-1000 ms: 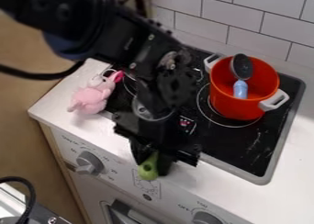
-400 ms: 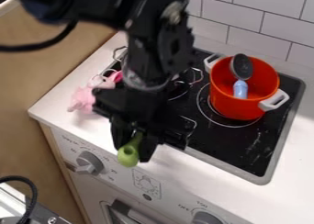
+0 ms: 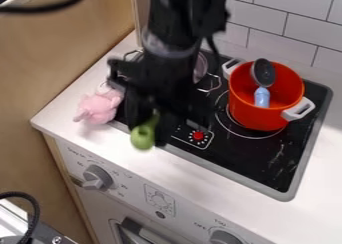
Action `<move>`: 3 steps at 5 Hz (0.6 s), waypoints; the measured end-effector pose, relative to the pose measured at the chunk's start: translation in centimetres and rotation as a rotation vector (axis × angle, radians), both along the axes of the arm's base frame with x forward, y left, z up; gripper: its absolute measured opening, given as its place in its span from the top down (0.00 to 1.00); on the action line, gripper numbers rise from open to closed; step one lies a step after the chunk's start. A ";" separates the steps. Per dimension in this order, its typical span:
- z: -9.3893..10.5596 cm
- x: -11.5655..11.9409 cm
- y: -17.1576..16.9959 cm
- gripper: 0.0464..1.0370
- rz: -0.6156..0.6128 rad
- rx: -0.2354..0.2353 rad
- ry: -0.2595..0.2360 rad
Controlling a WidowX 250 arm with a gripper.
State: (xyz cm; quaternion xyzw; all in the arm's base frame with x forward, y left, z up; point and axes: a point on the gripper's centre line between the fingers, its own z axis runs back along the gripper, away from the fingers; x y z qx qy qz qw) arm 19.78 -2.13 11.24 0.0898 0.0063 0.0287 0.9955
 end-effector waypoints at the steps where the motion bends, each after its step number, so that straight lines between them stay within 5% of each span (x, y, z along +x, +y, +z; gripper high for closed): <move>1: 0.6 1.5 0.2 0.70 -0.021 0.023 0.015; 3: 1.4 4.6 -1.0 0.70 0.028 0.059 0.037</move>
